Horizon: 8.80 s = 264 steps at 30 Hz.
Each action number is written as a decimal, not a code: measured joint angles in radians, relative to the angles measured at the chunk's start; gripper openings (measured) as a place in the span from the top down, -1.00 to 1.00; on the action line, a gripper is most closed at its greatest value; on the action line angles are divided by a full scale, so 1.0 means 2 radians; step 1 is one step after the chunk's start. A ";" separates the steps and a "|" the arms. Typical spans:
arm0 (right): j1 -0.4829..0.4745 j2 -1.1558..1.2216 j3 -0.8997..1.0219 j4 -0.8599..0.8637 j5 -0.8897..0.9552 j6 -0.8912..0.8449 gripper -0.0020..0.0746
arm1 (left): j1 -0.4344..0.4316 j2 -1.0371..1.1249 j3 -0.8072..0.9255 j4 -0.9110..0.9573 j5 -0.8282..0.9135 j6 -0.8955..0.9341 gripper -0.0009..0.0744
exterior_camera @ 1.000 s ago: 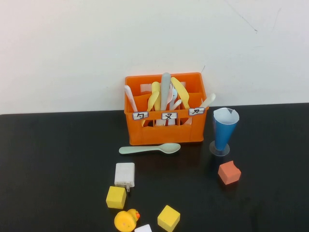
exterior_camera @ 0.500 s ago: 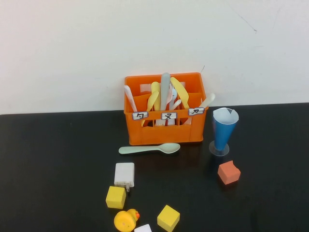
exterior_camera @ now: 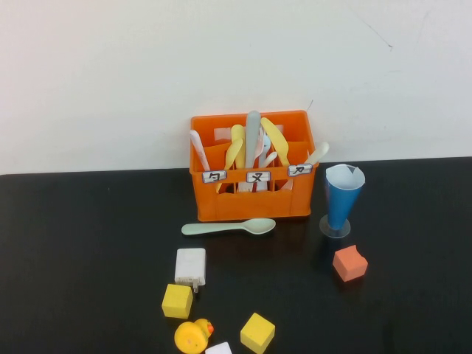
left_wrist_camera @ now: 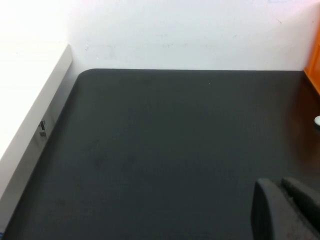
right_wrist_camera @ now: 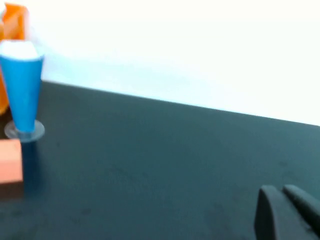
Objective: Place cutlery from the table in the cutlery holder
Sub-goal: Pick up the spoon, then place the spoon on the box
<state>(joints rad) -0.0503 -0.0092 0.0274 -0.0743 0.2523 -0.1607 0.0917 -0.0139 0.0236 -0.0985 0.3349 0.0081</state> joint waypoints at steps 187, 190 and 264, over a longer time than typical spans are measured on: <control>0.000 -0.002 -0.001 -0.015 0.044 0.030 0.95 | -0.312 1.105 -0.677 0.105 -0.054 0.184 0.78; 0.000 -0.002 -0.001 -0.015 0.044 0.030 0.95 | -0.322 1.098 -0.677 0.102 -0.034 0.183 0.79; 0.000 -0.002 -0.001 -0.015 0.045 0.030 0.95 | -0.321 0.947 -0.550 0.018 -0.633 -0.124 0.89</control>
<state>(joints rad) -0.0508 -0.0133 0.0252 -0.1053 0.3426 -0.0998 -0.5508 1.8803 -1.0769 -0.0626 -0.9304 -0.2391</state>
